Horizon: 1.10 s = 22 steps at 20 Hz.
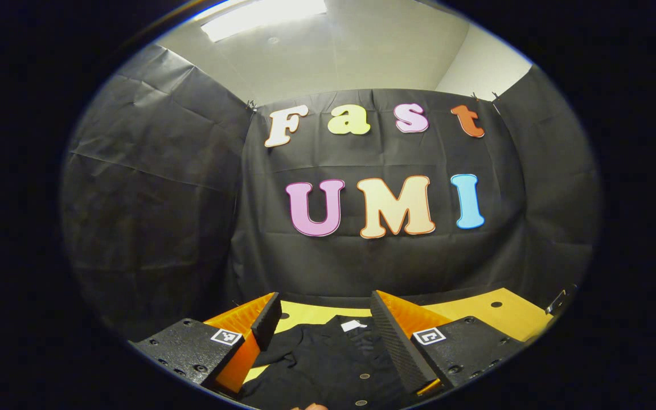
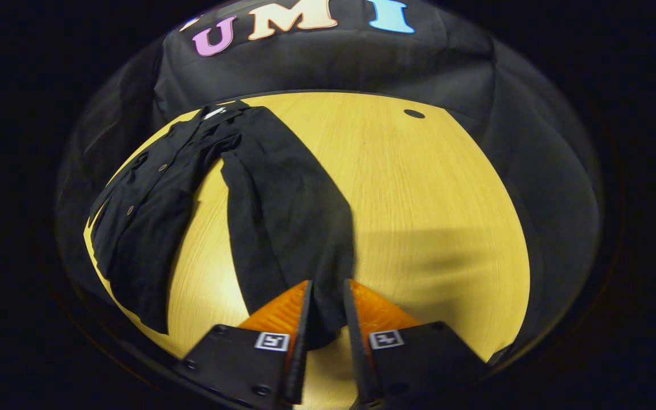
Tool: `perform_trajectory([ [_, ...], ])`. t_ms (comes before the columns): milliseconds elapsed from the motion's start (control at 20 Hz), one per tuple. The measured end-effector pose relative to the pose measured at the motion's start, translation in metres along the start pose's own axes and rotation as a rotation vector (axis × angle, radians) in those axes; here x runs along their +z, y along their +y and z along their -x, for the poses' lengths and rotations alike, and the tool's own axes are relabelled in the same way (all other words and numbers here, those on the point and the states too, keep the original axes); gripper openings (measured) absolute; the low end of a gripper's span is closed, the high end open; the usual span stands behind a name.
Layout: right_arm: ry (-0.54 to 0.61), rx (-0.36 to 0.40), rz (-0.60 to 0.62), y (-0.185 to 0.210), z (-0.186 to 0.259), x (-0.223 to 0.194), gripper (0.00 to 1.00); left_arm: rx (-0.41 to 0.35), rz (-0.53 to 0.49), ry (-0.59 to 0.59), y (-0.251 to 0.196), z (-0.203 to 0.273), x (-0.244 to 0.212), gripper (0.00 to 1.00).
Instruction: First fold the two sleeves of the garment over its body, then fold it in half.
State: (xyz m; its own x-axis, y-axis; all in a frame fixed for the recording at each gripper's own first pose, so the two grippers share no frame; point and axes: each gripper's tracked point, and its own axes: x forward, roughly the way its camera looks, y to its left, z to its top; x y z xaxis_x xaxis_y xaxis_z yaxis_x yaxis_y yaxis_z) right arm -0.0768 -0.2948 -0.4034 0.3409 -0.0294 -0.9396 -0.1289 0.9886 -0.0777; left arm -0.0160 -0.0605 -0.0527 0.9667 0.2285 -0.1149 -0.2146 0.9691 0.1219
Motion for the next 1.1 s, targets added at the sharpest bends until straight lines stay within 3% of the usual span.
perform_trajectory([
  [50,-0.009,-0.008,0.008,0.002,-0.001,0.001,0.27,-0.002,-0.001,-0.006,0.0,0.001,0.001,0.93],
  [100,-0.015,-0.024,0.013,0.001,0.001,0.001,0.1,-0.005,0.0,-0.007,0.001,0.002,0.001,0.92],
  [200,-0.017,-0.05,0.008,0.001,0.001,0.001,0.02,-0.009,0.005,-0.006,0.006,0.002,0.0,0.93],
  [300,-0.043,-0.039,-0.04,0.008,0.01,0.01,0.03,-0.008,-0.003,-0.016,0.014,-0.003,0.002,0.92],
  [550,-0.197,0.003,-0.209,0.035,0.046,0.079,0.03,-0.02,-0.008,-0.031,0.038,-0.015,0.008,0.92],
  [850,-0.362,0.06,-0.19,0.094,0.086,0.176,0.03,-0.013,0.001,-0.038,0.076,-0.031,0.011,0.92],
  [1100,-0.407,0.103,-0.161,0.149,0.095,0.216,0.02,0.017,-0.006,-0.041,0.119,-0.041,0.009,0.92],
])
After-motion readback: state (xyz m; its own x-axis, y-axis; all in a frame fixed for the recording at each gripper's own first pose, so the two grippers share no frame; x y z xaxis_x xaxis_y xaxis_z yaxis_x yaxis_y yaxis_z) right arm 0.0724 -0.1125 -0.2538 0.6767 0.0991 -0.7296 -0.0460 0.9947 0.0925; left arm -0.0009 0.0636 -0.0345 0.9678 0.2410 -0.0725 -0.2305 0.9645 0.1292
